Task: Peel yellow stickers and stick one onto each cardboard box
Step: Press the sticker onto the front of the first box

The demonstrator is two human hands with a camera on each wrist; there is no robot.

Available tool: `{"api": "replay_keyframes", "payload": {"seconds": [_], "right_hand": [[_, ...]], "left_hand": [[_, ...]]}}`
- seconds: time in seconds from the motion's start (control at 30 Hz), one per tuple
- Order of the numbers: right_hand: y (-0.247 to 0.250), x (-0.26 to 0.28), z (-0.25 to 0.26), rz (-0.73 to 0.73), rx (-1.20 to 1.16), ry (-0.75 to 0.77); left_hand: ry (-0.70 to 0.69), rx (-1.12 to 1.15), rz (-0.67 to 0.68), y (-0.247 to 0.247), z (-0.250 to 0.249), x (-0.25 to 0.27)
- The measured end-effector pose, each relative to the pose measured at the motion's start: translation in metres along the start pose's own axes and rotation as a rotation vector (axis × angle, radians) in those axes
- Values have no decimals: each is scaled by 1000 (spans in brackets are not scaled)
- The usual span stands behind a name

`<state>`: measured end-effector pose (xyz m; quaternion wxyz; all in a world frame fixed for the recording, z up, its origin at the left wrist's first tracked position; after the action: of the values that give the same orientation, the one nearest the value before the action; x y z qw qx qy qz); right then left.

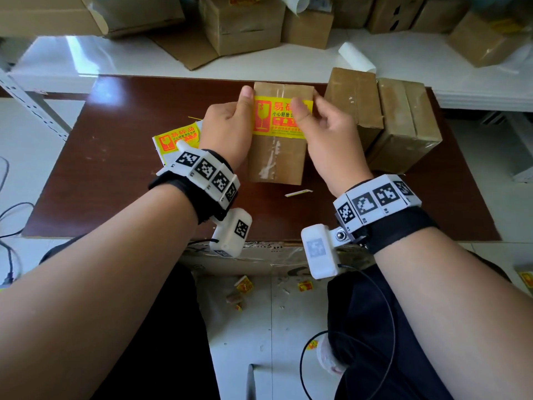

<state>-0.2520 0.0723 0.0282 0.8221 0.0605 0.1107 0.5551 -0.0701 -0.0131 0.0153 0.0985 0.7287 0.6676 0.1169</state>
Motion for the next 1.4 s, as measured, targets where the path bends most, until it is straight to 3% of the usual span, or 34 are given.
{"api": "replay_keyframes", "payload": {"seconds": [0.27,0.63,0.77,0.97,1.23,1.4], "right_hand": [[-6,-8,-13,78,-24,-38],[-12,5,7,165,-60,-39],[-3,7,18,28,-43,-50],[23,6,25,-167,-95,-73],[40,6,22,-173,-107,-107],[52,7,18,-170,-122,-159]], "left_hand": [[-6,-31,112,-2,-3,9],[103,41,-38,20,7,9],[148,126,-71,25,-2,14],[24,256,-29,13,-27,18],[-35,223,86,-6,-32,24],[-53,322,190,-15,-37,32]]}}
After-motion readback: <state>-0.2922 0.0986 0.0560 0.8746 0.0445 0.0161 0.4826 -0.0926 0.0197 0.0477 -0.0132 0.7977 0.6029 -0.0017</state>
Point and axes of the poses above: each hand's wrist, its own x-axis away from the middle knuckle, its own y-axis out of the back of the hand, z = x × y, the point moved 8 cm from there along -x, towards the middle knuckle, and after that the axes turned 2 degrees about y, right-handed, at the moved point
